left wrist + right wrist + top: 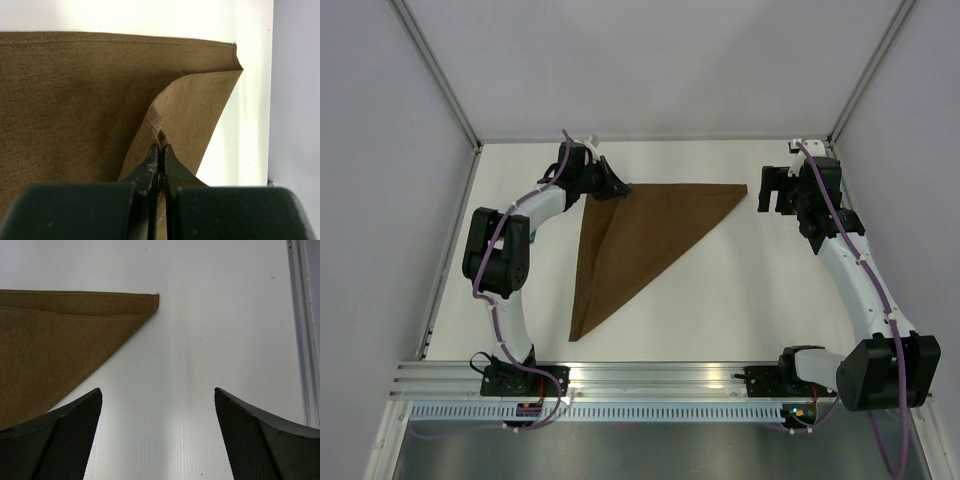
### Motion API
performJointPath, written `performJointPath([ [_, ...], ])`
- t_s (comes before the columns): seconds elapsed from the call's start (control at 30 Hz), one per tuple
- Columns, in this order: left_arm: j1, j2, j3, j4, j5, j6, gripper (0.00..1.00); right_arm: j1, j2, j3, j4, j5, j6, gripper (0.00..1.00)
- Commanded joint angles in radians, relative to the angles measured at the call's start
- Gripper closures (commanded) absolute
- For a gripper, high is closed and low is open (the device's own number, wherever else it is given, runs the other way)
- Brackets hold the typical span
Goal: Fold the napkin, place the utensils inside, and roll it up
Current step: Fold the napkin at the center of the board.
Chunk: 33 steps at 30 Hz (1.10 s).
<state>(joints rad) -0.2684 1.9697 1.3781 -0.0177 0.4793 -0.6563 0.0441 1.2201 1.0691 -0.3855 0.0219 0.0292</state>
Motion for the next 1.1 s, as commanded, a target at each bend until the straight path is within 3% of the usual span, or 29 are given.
performJointPath([
  [0.0, 0.024, 0.021, 0.056, -0.025, 0.039, -0.042, 0.98, 0.005, -0.005, -0.001, -0.021, 0.001, -0.008, 0.02],
  [1.07, 0.123, 0.092, 0.159, -0.097, 0.068, -0.011, 0.98, 0.014, -0.001, -0.005, -0.018, 0.012, -0.017, 0.02],
])
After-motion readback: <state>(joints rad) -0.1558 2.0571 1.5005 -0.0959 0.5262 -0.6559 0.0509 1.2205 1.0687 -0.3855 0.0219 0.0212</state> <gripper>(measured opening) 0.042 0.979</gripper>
